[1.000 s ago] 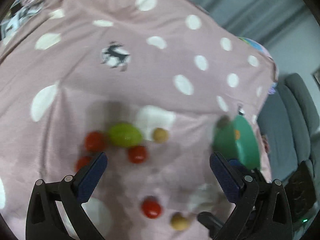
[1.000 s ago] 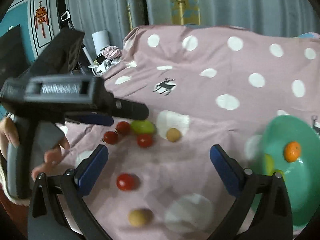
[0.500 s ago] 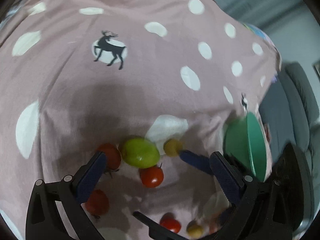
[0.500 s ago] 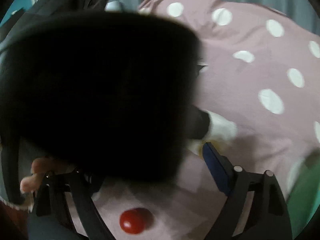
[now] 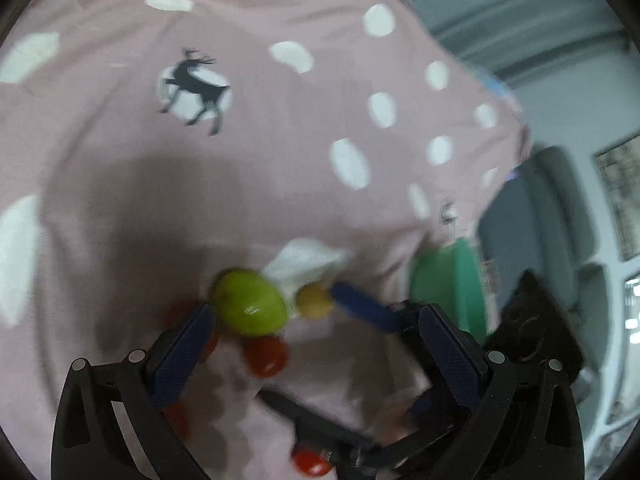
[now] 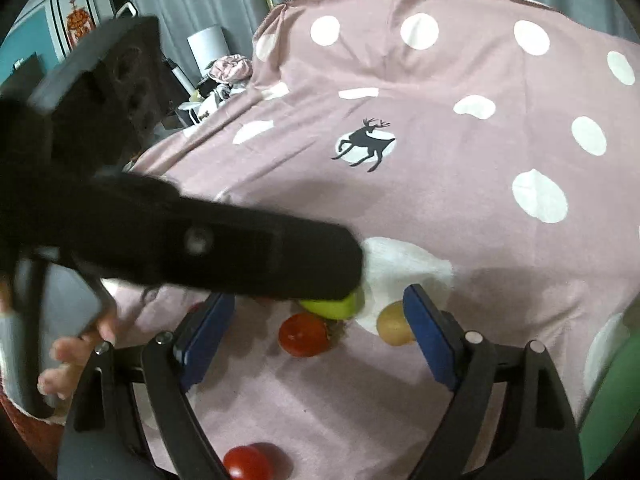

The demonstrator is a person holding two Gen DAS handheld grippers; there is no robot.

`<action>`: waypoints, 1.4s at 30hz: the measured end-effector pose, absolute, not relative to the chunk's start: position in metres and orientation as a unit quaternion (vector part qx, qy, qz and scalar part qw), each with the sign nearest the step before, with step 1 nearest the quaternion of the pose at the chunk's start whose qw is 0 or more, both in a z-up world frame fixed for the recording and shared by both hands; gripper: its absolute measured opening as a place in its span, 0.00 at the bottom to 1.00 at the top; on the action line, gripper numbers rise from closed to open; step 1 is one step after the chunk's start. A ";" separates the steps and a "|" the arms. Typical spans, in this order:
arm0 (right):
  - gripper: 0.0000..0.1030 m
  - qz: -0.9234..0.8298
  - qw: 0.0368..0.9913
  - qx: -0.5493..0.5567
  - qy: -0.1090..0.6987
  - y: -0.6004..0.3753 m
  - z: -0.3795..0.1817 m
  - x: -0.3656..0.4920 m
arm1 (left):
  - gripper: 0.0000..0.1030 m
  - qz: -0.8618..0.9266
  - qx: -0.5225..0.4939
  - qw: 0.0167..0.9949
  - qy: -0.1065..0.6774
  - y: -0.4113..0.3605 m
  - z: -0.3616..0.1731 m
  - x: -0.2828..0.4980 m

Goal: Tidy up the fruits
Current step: 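Move the left gripper back to the large green plum and close on it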

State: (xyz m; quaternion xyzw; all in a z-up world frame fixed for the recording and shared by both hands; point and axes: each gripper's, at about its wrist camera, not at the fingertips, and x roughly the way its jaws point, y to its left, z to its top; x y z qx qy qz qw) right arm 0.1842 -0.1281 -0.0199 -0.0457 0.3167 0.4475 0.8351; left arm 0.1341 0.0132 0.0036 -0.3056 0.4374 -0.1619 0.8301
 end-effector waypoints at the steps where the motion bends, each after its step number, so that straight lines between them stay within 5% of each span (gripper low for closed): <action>1: 0.83 0.451 0.833 -0.041 0.318 -0.128 -0.020 0.184 | 0.98 -0.170 -0.316 0.823 0.441 0.015 0.001 0.137; 8: 0.64 0.449 0.833 -0.077 0.315 -0.113 -0.024 0.181 | 0.98 -0.177 -0.358 0.820 0.409 0.034 -0.004 0.144; 16: 0.63 0.429 0.842 -0.080 0.317 -0.117 -0.019 0.174 | 0.92 -0.013 -0.196 0.854 0.482 0.003 -0.004 0.147; 27: 0.58 0.415 0.847 -0.120 0.311 -0.101 -0.023 0.154 | 0.91 -0.059 -0.234 0.854 0.461 0.006 -0.009 0.150; 32: 0.55 0.399 0.856 -0.120 0.306 -0.099 -0.023 0.157 | 0.60 -0.049 -0.208 0.864 0.457 0.001 -0.011 0.152; 36: 0.47 0.395 0.857 -0.133 0.304 -0.096 -0.023 0.151 | 0.60 -0.073 -0.215 0.864 0.449 0.001 -0.013 0.153; 37: 0.38 0.391 0.857 -0.136 0.305 -0.095 -0.024 0.150 | 0.56 -0.080 -0.217 0.864 0.447 0.001 -0.014 0.153; 39: 0.38 0.383 0.861 -0.133 0.308 -0.096 -0.023 0.150 | 0.46 -0.075 -0.216 0.865 0.447 0.003 -0.015 0.154; 42: 0.38 0.384 0.860 -0.126 0.310 -0.098 -0.021 0.150 | 0.45 -0.076 -0.217 0.866 0.444 0.002 -0.015 0.152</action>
